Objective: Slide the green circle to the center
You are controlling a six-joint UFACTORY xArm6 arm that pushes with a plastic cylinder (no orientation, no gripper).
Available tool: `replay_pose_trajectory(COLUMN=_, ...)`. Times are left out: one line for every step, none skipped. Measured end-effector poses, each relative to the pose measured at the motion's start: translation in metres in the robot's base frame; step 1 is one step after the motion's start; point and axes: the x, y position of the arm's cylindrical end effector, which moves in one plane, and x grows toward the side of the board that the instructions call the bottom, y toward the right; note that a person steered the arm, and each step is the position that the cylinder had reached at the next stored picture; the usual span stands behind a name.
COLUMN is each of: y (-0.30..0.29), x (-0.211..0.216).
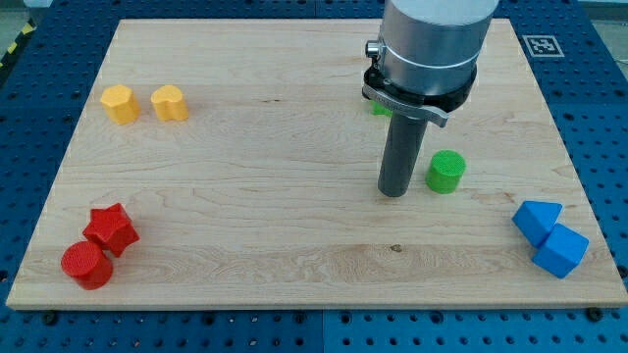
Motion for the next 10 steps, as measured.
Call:
replay_pose_trajectory(y=0.011, x=0.022)
replay_pose_trajectory(y=0.016, x=0.027)
replay_pose_trajectory(y=0.027, x=0.027)
replay_pose_trajectory(y=0.065, x=0.027)
replay_pose_trajectory(y=0.088, x=0.027)
replay_pose_trajectory(y=0.088, x=0.027)
replay_pose_trajectory(y=0.088, x=0.013)
replay_pose_trajectory(y=0.088, x=0.011)
replay_pose_trajectory(y=0.083, x=0.001)
replay_pose_trajectory(y=0.083, x=-0.007)
